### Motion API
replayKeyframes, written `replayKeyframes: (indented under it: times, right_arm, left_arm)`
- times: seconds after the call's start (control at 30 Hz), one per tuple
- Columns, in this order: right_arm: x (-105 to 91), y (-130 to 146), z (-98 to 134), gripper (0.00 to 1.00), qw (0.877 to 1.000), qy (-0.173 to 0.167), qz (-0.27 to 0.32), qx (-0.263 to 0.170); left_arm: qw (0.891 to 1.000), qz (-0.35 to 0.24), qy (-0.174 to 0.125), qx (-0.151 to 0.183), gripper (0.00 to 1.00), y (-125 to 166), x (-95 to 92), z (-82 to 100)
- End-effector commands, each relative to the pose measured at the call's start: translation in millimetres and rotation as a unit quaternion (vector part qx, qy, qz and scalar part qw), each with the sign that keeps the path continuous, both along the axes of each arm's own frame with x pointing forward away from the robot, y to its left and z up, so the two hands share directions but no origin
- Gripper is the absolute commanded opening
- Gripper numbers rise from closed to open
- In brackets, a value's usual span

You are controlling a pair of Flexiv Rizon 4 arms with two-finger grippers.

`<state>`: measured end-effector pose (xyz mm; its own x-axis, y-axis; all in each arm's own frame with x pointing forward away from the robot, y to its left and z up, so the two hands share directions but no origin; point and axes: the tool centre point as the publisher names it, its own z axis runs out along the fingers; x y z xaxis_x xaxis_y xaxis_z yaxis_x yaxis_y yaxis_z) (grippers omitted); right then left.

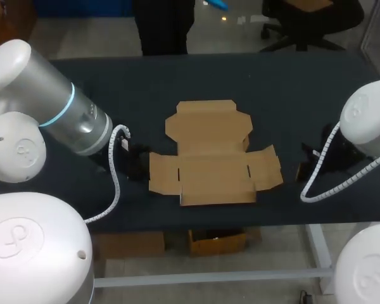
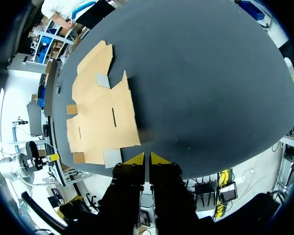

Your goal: Assemble the packaging by folding the flat box into shape, placing the metal phone stand inside, and closing the box properly

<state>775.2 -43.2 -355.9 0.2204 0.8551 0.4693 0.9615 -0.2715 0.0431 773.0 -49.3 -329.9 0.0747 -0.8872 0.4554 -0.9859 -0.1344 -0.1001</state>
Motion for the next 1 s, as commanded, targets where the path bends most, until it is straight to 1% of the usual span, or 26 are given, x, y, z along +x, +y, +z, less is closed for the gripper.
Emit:
replayKeyframes:
  times: [0.03,0.07,0.1,0.13,0.17,0.33,0.43,0.6,0.77,1.0]
  right_arm:
    - [0.4,-12.9,9.2,0.28,0.993,-0.025,0.007,0.112]
    - [1.3,-15.4,9.5,0.36,0.993,-0.025,0.006,0.112]
    - [1.9,-17.1,9.7,0.42,0.993,-0.025,0.006,0.113]
    - [2.8,-20.2,10.1,0.82,0.993,-0.025,0.003,0.116]
    - [3.5,-22.6,10.3,1.0,0.993,-0.025,0.002,0.116]
    - [8.9,-38.2,12.8,1.0,0.992,-0.025,-0.008,0.127]
    - [13.6,-47.5,15.4,1.0,0.991,-0.024,-0.011,0.131]
    - [18.0,-55.4,23.2,1.0,0.991,-0.025,-0.011,0.132]
    - [18.3,-56.8,24.3,1.0,0.991,-0.026,-0.009,0.134]
    - [18.3,-56.8,24.3,1.0,0.991,-0.026,-0.009,0.134]
  left_arm:
    - [1.0,-0.001,0.001,0.001,0.38,6.2,-0.6,5.5]
    - [1.0,0.0,0.002,0.0,0.57,7.8,0.2,6.4]
    - [1.0,0.0,0.003,0.0,0.79,8.7,0.7,6.8]
    - [1.0,0.001,0.004,-0.001,1.0,11.1,1.8,7.9]
    - [1.0,0.002,0.005,-0.001,1.0,12.7,2.5,8.8]
    - [1.0,0.001,0.004,-0.001,1.0,21.6,6.4,17.4]
    - [1.0,-0.001,0.009,-0.001,1.0,28.2,11.5,23.1]
    - [1.0,-0.006,0.016,-0.003,1.0,36.0,16.3,31.3]
    - [1.0,-0.001,0.015,0.0,1.0,42.2,14.1,37.3]
    - [1.0,0.0,0.015,0.0,1.0,43.4,13.2,37.8]
